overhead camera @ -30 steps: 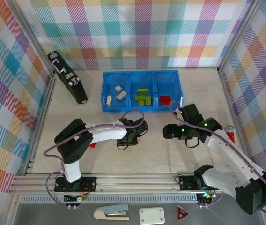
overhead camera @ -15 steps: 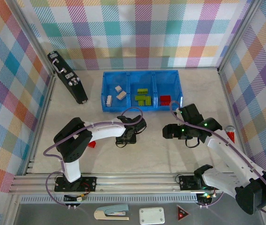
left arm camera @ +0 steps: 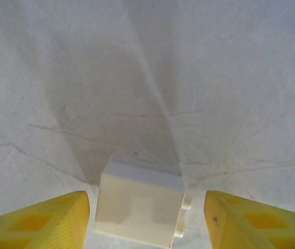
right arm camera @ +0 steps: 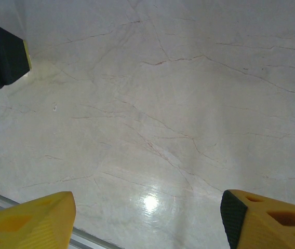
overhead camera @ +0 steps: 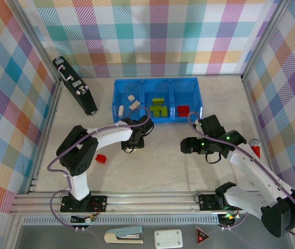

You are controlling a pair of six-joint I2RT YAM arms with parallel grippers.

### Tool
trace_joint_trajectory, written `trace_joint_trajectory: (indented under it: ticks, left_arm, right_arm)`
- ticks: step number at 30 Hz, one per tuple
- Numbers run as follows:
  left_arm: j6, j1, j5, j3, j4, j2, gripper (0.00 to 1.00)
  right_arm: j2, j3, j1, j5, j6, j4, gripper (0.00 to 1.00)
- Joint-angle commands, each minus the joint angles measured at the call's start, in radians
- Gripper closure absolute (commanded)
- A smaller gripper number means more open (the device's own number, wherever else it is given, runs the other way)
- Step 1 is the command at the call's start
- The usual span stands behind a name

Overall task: Sort the legos into containers by color
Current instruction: Pick up the lego from the middle-left of the table.

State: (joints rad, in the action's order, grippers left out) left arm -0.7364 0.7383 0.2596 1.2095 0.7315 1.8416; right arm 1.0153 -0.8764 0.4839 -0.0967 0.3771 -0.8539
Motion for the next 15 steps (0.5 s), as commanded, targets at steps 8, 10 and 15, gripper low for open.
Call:
trace_joint_trajectory:
  ticks: [8,10,15]
  left_arm:
    - [0.043,-0.031,-0.064,0.006,0.014,0.028,0.43]
    - [0.043,-0.031,-0.068,0.001,0.014,0.019,0.45]
    - [0.046,-0.031,-0.067,-0.001,0.022,-0.012,0.51]
  right_arm:
    - [0.005,0.008,0.005,0.018,-0.003,-0.010,0.25]
    - [0.005,0.008,0.005,0.021,-0.004,-0.010,0.25]
    - [0.006,0.007,0.005,0.029,-0.001,-0.013,0.25]
